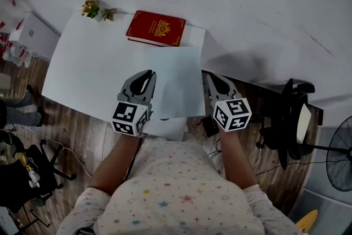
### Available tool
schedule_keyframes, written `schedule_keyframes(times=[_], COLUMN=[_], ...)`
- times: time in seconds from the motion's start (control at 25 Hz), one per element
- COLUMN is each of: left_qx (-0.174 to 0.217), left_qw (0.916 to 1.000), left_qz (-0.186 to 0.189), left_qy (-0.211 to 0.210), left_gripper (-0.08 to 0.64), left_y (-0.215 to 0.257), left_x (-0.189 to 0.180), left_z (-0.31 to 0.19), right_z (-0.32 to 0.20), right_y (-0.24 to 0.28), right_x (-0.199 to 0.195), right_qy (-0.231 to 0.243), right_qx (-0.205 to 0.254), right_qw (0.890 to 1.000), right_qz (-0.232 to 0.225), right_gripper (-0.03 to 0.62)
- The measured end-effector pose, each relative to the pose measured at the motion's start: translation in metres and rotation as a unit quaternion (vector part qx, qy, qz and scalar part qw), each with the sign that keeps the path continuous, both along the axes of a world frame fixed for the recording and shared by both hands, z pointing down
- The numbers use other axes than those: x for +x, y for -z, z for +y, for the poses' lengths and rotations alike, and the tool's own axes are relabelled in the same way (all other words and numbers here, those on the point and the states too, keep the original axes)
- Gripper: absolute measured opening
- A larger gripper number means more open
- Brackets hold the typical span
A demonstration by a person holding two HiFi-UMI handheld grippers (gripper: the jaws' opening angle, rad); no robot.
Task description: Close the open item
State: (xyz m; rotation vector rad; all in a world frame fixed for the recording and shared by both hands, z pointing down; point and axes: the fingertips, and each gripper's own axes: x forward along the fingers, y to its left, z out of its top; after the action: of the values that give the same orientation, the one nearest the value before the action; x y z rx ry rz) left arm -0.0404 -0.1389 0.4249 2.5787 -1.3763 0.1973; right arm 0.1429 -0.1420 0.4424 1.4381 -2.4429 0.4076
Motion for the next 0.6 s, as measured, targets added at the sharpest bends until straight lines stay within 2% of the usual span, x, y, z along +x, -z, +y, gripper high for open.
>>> schedule_keyframes(times=[0.28, 0.6], left_qx=[0.039, 0.088], left_qw=[0.9992, 0.996], left_qz=[-0.012, -0.001], left_qy=[0.003, 0.017], left_gripper=[0.026, 0.021], left_y=[0.033, 0.072], left_x=[-0.001, -0.002], left_z=[-0.002, 0.001], right_z=[0.0, 0.003], right_y=[0.053, 0.092], right_x=[0.004, 0.005], right_qy=[-0.012, -0.022], right_qx=[0.073, 0.115], right_qw=[0.997, 0.993], right_qz=[-0.01, -0.023], right_gripper=[0.001, 0.0])
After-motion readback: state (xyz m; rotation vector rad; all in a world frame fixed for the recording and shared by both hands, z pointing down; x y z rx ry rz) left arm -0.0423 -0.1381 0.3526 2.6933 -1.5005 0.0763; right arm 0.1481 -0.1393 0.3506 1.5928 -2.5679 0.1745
